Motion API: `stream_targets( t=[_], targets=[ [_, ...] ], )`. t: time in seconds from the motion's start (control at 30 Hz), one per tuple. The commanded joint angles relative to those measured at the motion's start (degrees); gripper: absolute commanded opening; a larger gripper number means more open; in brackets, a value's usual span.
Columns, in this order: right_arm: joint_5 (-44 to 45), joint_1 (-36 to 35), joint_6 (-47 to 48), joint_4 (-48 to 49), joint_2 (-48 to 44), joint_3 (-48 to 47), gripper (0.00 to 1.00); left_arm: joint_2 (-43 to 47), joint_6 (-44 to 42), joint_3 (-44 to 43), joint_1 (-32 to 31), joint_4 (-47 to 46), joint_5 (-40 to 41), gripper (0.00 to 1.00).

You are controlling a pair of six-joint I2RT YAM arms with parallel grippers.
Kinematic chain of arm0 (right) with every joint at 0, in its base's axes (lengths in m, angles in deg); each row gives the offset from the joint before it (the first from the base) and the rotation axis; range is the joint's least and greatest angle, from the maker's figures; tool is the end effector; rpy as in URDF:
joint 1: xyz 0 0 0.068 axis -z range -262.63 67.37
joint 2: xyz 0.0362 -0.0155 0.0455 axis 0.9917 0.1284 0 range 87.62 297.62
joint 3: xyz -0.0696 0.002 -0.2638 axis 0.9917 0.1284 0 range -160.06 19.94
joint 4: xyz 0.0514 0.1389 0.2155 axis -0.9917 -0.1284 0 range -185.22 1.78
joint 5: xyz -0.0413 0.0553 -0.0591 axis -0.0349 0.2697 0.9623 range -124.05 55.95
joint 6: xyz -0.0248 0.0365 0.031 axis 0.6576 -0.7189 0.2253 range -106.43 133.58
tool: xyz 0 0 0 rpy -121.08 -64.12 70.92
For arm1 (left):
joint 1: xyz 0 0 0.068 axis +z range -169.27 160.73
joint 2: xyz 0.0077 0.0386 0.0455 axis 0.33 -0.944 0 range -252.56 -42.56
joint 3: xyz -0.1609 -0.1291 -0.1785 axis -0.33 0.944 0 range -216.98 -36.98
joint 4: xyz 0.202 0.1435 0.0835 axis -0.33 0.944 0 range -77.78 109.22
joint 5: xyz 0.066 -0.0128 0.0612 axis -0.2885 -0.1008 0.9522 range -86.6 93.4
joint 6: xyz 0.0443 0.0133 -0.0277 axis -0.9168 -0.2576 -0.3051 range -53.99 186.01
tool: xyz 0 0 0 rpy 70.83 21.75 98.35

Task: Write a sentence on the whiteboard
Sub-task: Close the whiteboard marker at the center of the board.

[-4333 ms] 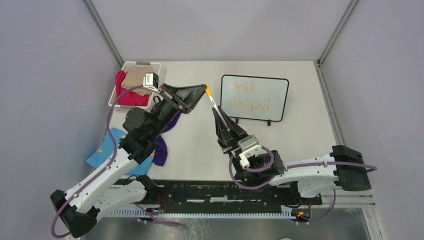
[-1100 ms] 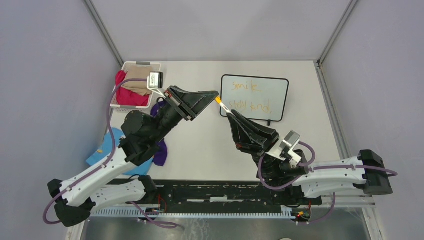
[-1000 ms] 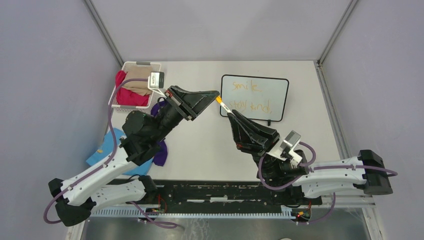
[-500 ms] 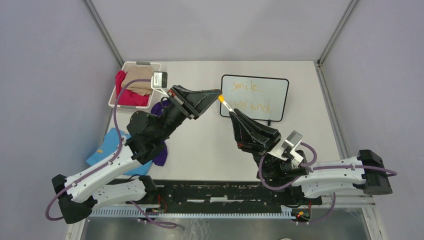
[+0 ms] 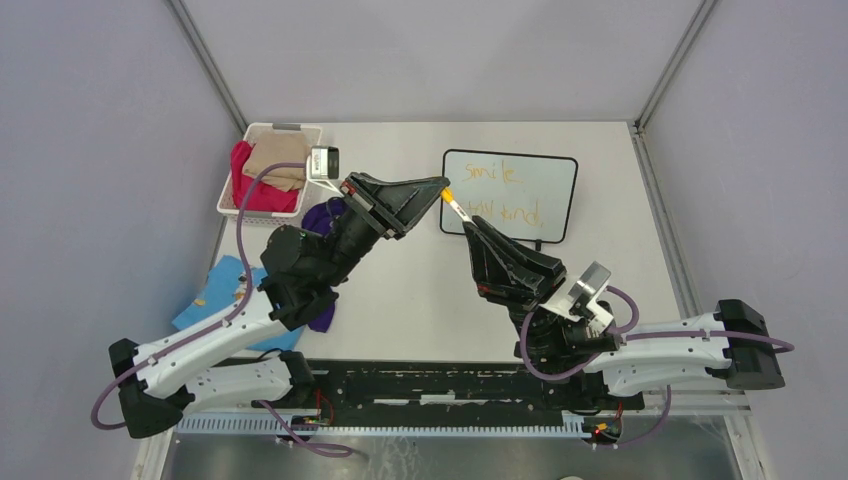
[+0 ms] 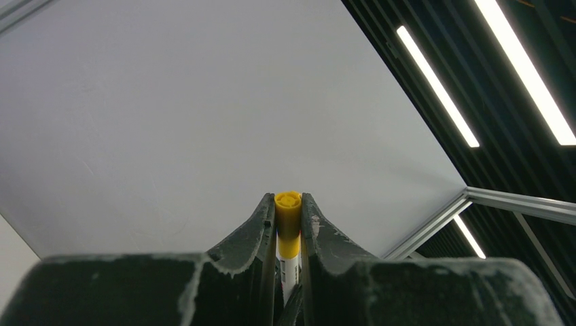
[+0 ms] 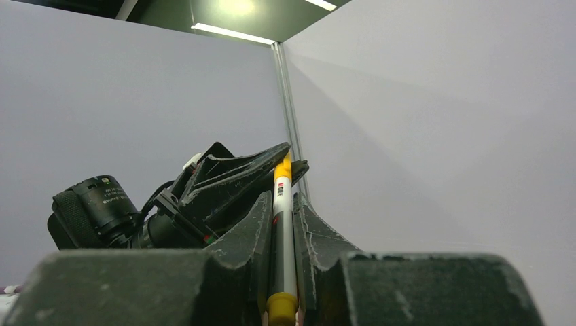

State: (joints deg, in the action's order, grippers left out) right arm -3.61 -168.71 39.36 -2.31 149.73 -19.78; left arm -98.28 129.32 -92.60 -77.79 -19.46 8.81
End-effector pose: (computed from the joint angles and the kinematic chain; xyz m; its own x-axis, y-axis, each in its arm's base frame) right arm 0.0310 0.1909 0.4026 0.4225 0.6804 -0.5987 -0.7341 0.6443 0.2143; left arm 0.1125 -0.1771 0.4485 -0.5983 -0.7262 -0.3386 0.6069 -0.1348 -0.7833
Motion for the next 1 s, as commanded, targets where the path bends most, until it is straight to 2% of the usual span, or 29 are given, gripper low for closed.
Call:
stream_targets(
  t=[0.0, 0.4, 0.57, 0.6, 0.73, 0.77, 0.87, 0.97],
  targets=[
    [1.0, 1.6, -0.1, -2.2, 1.4, -2.5, 0.00, -2.3, -1.0, 1.0, -4.9, 4.5, -9.5, 0.02],
    [1.4, 2.4, -0.4, -1.9, 2.0, -2.7, 0.00, -4.4, -1.3, 1.2, -8.0, 4.5, -9.6, 0.02],
    [1.3, 2.5, -0.4, -2.5, 1.5, -2.6, 0.00, -1.7, -3.9, 1.6, -8.0, 6.0, -6.1, 0.03],
    [1.2, 2.5, -0.4, -2.9, 1.3, -2.5, 0.00, -0.7, -4.7, 1.5, -8.0, 7.1, -4.9, 0.08],
    [0.9, 2.5, -0.8, -3.8, 0.4, -2.1, 0.00, 3.0, -7.5, 1.1, -8.0, 10.6, 1.0, 0.49],
    [0.7, 2.5, -0.9, -4.0, 0.3, -2.0, 0.00, 4.0, -8.1, 0.9, -7.9, 11.6, 2.3, 0.55],
    [0.0, 2.5, -1.4, -5.1, -0.1, -2.0, 0.00, 6.1, -9.4, 0.3, -7.9, 14.4, 6.2, 0.68],
    [-1.2, 2.5, -2.3, -6.5, -0.9, -1.6, 0.00, 7.8, -10.5, 0.4, -7.9, 14.9, 8.4, 0.73]
  ],
)
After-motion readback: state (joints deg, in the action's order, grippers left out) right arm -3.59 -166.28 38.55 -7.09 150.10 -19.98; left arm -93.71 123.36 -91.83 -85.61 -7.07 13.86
